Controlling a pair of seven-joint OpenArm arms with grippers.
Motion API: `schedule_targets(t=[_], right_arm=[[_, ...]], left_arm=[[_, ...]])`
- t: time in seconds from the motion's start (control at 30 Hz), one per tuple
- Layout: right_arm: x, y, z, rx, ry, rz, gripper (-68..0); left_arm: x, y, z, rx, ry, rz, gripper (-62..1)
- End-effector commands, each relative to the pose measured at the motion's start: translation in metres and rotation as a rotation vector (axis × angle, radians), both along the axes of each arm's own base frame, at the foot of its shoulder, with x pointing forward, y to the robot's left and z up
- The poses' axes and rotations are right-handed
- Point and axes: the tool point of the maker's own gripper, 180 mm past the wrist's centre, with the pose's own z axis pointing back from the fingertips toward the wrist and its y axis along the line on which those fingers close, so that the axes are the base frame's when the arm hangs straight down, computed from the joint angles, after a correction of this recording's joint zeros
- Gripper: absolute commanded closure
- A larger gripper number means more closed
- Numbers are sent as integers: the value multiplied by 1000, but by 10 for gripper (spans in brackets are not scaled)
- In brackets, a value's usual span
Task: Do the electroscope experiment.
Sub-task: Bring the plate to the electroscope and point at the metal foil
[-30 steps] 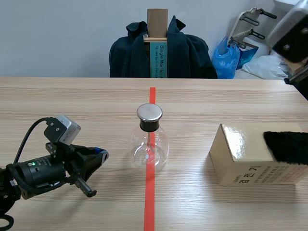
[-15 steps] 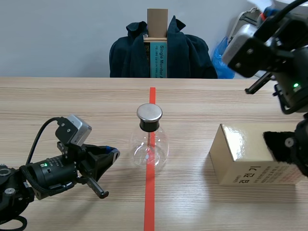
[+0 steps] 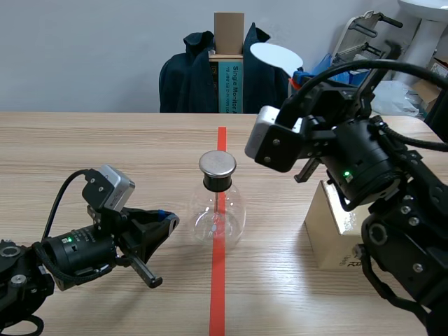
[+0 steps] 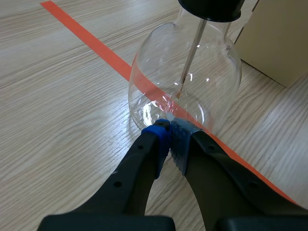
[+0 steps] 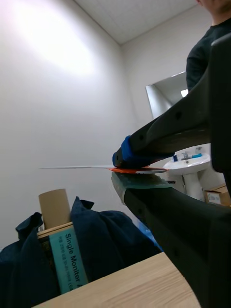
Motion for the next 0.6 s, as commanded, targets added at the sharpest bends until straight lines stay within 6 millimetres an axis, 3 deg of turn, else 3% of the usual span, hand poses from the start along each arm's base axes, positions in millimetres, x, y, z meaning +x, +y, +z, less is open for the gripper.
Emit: schedule_targets(t=[0.0, 0.17, 0.57], right_arm=[[4, 1, 6, -14, -30, 2, -6], [-1, 6, -15, -42, 16, 14, -6], [-27, 7, -44, -81, 71, 23, -6]], left_arm=[[3, -3, 11, -15, -36, -11, -37], [3, -3, 10, -12, -36, -12, -37], [3, -3, 9, -6, -30, -12, -36]])
